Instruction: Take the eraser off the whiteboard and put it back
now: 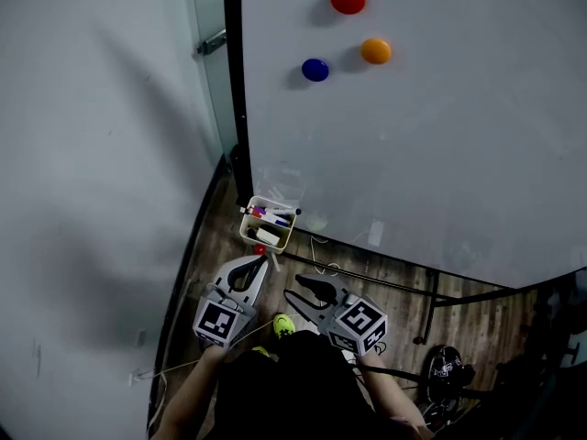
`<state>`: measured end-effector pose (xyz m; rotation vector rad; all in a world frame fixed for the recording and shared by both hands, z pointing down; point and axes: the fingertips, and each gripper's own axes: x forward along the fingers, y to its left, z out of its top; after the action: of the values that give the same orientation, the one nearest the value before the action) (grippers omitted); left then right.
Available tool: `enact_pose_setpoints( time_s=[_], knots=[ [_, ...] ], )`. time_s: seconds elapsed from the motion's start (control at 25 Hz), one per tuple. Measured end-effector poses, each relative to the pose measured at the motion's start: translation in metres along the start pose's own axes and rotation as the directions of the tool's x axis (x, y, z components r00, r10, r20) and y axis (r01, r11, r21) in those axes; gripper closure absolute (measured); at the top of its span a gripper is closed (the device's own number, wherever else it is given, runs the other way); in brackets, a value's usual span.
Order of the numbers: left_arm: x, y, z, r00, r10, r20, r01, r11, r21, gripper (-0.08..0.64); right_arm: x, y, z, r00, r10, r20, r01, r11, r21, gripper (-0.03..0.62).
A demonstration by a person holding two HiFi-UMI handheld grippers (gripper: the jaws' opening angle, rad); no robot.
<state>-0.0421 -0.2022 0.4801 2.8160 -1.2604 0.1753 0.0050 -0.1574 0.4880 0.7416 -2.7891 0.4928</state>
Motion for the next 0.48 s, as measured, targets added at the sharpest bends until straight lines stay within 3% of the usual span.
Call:
enact_pose_setpoints(
  time_s=[0.48],
  knots=[
    [-0.047,-0.034,0.007,0.997,-0.077,0.029,0.078,0.996,-0.042,0.538,-0.014,0.054,-0.01,0.996,-0.078,0.038,0.078,0.997,-0.012,0.471]
  ],
)
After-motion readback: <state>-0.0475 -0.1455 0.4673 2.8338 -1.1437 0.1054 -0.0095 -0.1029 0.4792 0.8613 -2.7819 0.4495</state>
